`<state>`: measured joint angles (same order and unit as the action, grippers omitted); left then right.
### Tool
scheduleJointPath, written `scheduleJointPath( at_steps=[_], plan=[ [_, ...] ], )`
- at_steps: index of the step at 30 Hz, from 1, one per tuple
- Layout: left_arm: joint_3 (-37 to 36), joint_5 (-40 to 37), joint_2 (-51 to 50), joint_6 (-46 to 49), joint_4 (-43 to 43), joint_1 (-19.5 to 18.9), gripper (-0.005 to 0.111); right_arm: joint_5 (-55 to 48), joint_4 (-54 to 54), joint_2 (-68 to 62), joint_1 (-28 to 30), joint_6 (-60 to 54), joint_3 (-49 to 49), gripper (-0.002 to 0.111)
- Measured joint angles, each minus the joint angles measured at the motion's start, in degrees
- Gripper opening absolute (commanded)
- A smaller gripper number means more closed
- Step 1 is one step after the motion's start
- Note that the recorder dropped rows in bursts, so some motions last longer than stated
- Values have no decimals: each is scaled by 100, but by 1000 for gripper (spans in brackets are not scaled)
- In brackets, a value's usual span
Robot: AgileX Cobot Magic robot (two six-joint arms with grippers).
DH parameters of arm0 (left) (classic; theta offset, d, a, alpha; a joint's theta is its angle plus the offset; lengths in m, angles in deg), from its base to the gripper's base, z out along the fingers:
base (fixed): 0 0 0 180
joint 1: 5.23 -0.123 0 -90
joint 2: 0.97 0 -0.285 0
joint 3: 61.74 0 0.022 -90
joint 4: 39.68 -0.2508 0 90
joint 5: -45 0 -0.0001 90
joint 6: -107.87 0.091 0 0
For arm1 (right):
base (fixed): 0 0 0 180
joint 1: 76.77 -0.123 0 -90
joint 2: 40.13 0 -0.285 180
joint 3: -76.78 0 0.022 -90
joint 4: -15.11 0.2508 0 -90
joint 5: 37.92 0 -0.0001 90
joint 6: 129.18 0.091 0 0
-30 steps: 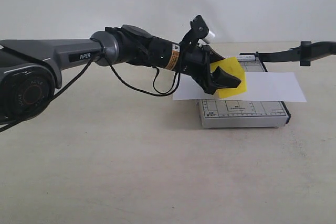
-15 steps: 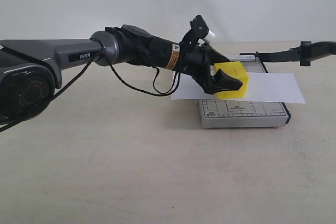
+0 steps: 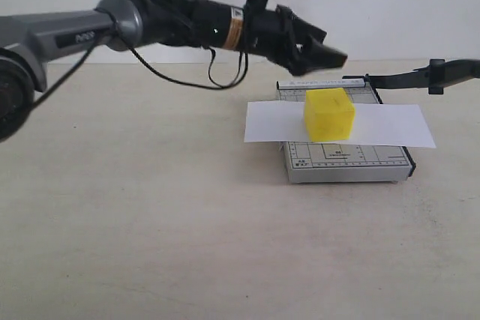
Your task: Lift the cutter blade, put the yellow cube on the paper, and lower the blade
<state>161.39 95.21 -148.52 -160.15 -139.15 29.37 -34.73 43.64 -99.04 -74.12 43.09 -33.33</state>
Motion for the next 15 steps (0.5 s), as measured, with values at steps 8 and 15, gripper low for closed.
scheduleJointPath(
  at_steps=[8, 15],
  plan=[
    [11, 761, 615, -2613, 0, -743, 4, -35, 0, 0, 0, -10, 0, 0],
    [11, 1892, 637, -2698, -20, -1045, 4, -35, 0, 0, 0, -41, 0, 0]
  ],
)
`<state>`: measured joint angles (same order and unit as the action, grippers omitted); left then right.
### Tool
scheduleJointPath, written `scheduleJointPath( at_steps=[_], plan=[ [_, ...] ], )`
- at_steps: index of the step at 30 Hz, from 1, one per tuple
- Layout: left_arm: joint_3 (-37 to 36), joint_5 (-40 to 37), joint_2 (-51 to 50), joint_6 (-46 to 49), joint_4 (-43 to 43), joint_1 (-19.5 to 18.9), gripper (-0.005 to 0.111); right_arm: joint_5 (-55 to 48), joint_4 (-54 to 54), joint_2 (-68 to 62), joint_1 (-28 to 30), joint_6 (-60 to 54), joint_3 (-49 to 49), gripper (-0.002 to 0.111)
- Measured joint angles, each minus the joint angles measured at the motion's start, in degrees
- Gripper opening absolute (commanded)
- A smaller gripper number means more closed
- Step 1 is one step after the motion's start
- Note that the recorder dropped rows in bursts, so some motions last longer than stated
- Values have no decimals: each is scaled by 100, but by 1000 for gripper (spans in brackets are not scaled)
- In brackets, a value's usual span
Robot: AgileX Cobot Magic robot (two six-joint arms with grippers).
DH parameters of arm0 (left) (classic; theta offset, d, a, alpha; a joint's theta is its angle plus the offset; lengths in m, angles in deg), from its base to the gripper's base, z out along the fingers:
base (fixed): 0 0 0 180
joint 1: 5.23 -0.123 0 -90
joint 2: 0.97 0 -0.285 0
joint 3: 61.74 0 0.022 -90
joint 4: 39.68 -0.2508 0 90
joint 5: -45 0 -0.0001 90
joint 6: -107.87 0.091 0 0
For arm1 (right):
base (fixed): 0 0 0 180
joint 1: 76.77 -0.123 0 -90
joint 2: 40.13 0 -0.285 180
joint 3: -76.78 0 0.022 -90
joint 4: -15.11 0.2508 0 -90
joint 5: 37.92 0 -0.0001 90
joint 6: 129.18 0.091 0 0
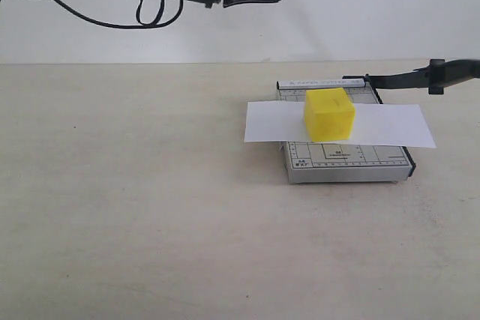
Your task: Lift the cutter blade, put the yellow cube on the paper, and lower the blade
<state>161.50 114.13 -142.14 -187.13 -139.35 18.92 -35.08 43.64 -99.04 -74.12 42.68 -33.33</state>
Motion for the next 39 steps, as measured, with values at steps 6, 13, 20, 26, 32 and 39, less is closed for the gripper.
scheduleJointPath(
  at_steps=[6, 13, 20, 26, 32, 39],
  plan=[
    [0, 49, 28, -187, -14, -110, 4, 0, 0, 0, 0, -124, 0, 0],
    [-572, 49, 701, -209, -53, 273, 4, -11, 0, 0, 0, -211, 0, 0],
    [-1808, -504, 2533, 705, -82, 238, 4, -11, 0, 0, 0, -222, 0, 0],
    [-3542, -3465, 4462, 1772, -72, -497, 4, -11, 0, 0, 0, -222, 0, 0],
    [-5863, -8175, 6017, 3955, -113, -791, 4, -11, 0, 0, 0, -232, 0, 0],
    [-6707, -11348, 5993, 5138, 53, -2145, 4, 24, 0, 0, 0, -232, 0, 0]
  ],
)
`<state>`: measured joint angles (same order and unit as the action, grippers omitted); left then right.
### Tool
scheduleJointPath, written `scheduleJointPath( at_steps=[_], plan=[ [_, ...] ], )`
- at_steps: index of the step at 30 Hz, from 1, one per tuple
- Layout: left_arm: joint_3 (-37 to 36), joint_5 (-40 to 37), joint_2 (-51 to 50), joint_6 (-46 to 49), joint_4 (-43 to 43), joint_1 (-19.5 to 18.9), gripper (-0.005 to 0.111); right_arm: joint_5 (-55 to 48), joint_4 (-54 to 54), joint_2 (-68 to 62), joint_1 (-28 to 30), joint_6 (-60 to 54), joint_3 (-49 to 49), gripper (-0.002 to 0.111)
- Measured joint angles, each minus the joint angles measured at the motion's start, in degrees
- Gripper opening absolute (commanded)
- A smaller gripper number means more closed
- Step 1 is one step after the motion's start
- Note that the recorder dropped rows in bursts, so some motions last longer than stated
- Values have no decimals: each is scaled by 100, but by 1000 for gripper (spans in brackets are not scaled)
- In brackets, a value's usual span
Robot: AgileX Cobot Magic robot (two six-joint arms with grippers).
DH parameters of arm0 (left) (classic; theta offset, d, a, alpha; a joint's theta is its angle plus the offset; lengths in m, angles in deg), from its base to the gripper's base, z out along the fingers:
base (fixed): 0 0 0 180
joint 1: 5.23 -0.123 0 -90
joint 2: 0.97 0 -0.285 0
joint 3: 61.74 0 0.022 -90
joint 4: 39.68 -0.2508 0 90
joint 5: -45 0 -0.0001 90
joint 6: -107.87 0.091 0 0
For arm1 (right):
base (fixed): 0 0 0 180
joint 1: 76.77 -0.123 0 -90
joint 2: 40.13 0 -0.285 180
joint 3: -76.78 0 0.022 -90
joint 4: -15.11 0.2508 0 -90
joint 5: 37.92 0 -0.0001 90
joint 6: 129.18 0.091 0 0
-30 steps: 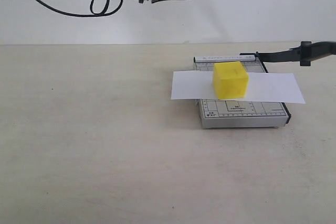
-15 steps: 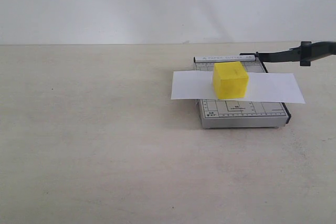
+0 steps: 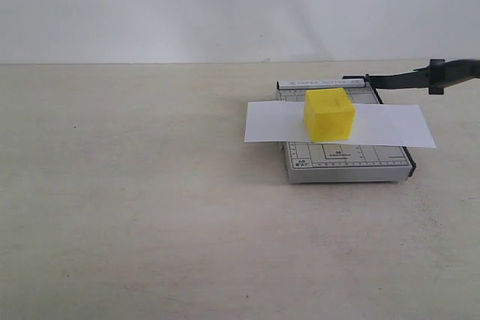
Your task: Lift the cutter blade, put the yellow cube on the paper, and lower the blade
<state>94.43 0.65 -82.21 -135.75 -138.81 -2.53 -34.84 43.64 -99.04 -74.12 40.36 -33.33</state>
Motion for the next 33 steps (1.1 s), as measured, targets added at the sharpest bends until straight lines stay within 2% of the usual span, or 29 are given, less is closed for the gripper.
scheduleJointPath(
  at_steps=[2, 4, 8, 11, 14, 17, 21, 23, 25, 27, 29, 33],
  plan=[
    [-6, 470, 26, -796, 480, -756, 4, 23, 0, 0, 0, 0, 0, 0],
    [-82, 1537, 49, -1377, 1348, -1589, 4, 35, 0, 0, 0, 0, 0, 0],
    [-457, 3744, -163, -2084, 3031, -2994, 4, 35, 0, 0, 0, 0, 0, 0],
    [-700, 4435, -436, -2867, 3968, -3771, 4, 35, 0, 0, 0, 0, 0, 0],
    [-907, 4900, -643, -3908, 4495, -4397, 4, 35, 0, 0, 0, 0, 0, 0],
    [-981, 5490, -688, -4770, 4553, -4800, 4, 35, 0, 0, 0, 0, 0, 0],
    [-901, 5871, -531, -5219, 4497, -5238, 4, 35, 0, 0, 0, 0, 0, 0],
    [-748, 5715, -386, -5094, 4060, -5429, 4, 35, 0, 0, 0, 0, 0, 0],
    [-560, 5380, -223, -4768, 3179, -5495, 4, 35, 0, 0, 0, 0, 0, 0],
    [-465, 5005, -85, -4557, 1960, -5426, 4, 35, 0, 0, 0, 0, 0, 0],
    [-453, 4547, 8, -4475, 961, -5187, 4, 35, 0, 0, 0, 0, 0, 0],
    [-634, 3872, 31, -3666, 122, -4483, 4, 94, 0, 0, 0, 0, 0, 0]
  ],
)
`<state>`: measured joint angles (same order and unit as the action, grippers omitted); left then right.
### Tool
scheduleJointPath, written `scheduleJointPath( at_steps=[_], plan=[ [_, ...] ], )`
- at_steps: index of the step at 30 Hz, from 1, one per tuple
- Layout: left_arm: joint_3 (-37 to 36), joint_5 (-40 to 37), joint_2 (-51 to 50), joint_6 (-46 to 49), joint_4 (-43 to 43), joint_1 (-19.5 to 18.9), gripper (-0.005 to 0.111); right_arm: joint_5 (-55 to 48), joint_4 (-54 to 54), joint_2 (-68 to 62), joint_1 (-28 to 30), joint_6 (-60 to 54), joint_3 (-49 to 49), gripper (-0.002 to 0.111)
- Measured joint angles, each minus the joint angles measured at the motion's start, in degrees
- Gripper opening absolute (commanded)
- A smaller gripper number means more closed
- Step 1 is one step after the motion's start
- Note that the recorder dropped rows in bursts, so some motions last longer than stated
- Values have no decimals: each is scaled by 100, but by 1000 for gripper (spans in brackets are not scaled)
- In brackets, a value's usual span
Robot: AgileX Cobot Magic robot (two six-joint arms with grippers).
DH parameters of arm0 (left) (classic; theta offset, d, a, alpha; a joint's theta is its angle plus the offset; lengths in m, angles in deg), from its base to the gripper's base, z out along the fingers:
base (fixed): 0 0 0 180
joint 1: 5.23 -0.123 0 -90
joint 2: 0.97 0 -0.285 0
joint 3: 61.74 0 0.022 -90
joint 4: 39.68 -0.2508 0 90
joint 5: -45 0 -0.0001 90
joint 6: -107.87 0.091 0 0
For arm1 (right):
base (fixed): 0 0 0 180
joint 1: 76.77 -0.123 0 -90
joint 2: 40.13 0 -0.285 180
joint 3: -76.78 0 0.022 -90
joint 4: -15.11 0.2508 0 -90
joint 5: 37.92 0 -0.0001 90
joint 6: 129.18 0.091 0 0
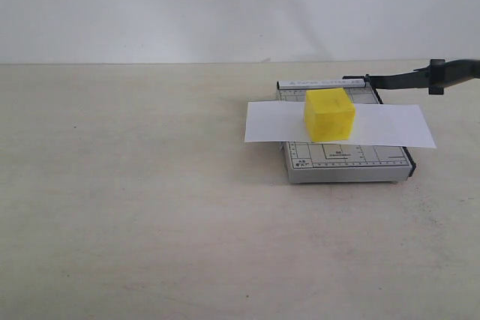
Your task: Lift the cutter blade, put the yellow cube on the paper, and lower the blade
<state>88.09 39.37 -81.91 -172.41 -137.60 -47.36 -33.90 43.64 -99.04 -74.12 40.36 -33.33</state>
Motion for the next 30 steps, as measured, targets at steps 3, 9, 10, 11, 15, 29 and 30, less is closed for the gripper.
scheduleJointPath(
  at_steps=[3, 9, 10, 11, 15, 29, 30],
  plan=[
    [-285, -514, 0, 375, 28, 598, 4, 27, 0, 0, 0, 0, 0, 0],
    [-889, -147, 144, 632, 337, 1159, 4, 120, -23, 0, 0, 0, 0, 0],
    [-970, -90, 226, 599, 337, 1279, 4, 134, -23, 0, 0, 0, -41, 0],
    [-1066, -60, 367, 517, 346, 1408, 4, 147, -23, 0, 0, 0, -104, 0],
    [-1359, 62, 1325, 299, 346, 1962, 4, 82, -202, 0, 0, -187, -557, 0],
    [-2677, 919, 4231, 276, 286, 2979, 4, -1324, -560, 0, 0, -1348, -2275, 0],
    [-2848, 881, 4239, 276, 286, 3069, 4, -1469, -560, 0, 0, -1348, -2380, 0]
  ],
)
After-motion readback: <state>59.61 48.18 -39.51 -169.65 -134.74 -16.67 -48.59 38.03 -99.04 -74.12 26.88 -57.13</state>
